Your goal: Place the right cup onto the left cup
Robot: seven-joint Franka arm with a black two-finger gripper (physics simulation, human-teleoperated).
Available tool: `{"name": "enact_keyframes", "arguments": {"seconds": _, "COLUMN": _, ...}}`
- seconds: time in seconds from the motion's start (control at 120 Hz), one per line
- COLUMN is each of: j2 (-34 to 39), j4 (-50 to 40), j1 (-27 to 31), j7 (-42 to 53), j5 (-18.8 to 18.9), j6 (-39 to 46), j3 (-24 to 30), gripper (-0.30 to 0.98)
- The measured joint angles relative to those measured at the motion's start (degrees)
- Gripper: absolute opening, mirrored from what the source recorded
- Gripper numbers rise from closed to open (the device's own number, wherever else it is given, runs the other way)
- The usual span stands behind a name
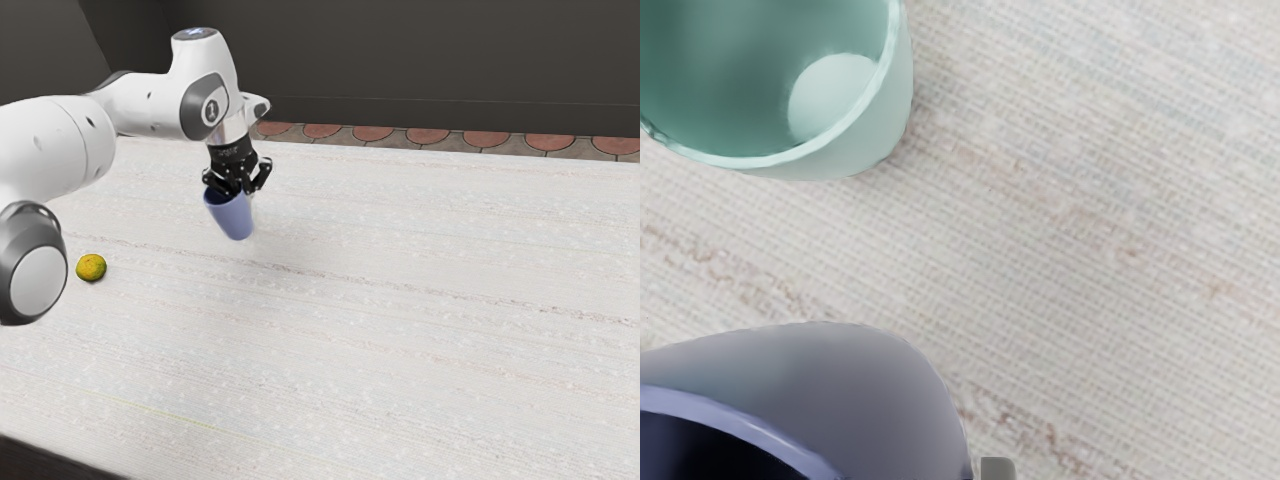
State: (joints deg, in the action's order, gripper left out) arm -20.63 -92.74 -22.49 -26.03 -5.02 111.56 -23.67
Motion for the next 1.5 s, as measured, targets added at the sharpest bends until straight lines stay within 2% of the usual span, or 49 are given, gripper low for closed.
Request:
{"name": "enact_keyframes", "arguments": {"seconds": 0.242, "j2": -5.1, "j4": 14.4, "j1": 5.4, "j7": 0.2, "j5": 1.1, "j6": -6.6, "j3": 0.7, "gripper": -0.10}}
{"name": "enact_keyframes", "arguments": {"seconds": 0.433, "j2": -10.9, "j4": 22.6, "j1": 10.9, "j7": 0.7, "j5": 1.2, "j6": -10.1, "j3": 5.8, "gripper": -0.10}}
{"name": "enact_keyframes", "arguments": {"seconds": 0.725, "j2": -15.6, "j4": 28.7, "j1": 14.8, "j7": 1.2, "j5": 1.2, "j6": -12.6, "j3": 8.3, "gripper": -0.10}}
{"name": "enact_keyframes", "arguments": {"seconds": 1.442, "j2": -19.7, "j4": 32.4, "j1": 15.5, "j7": 1.7, "j5": 1.0, "j6": -14.2, "j3": 8.9, "gripper": -0.10}}
{"name": "enact_keyframes", "arguments": {"seconds": 1.5, "j2": -19.7, "j4": 32.4, "j1": 15.5, "j7": 1.7, "j5": 0.9, "j6": -14.2, "j3": 8.9, "gripper": 0.00}}
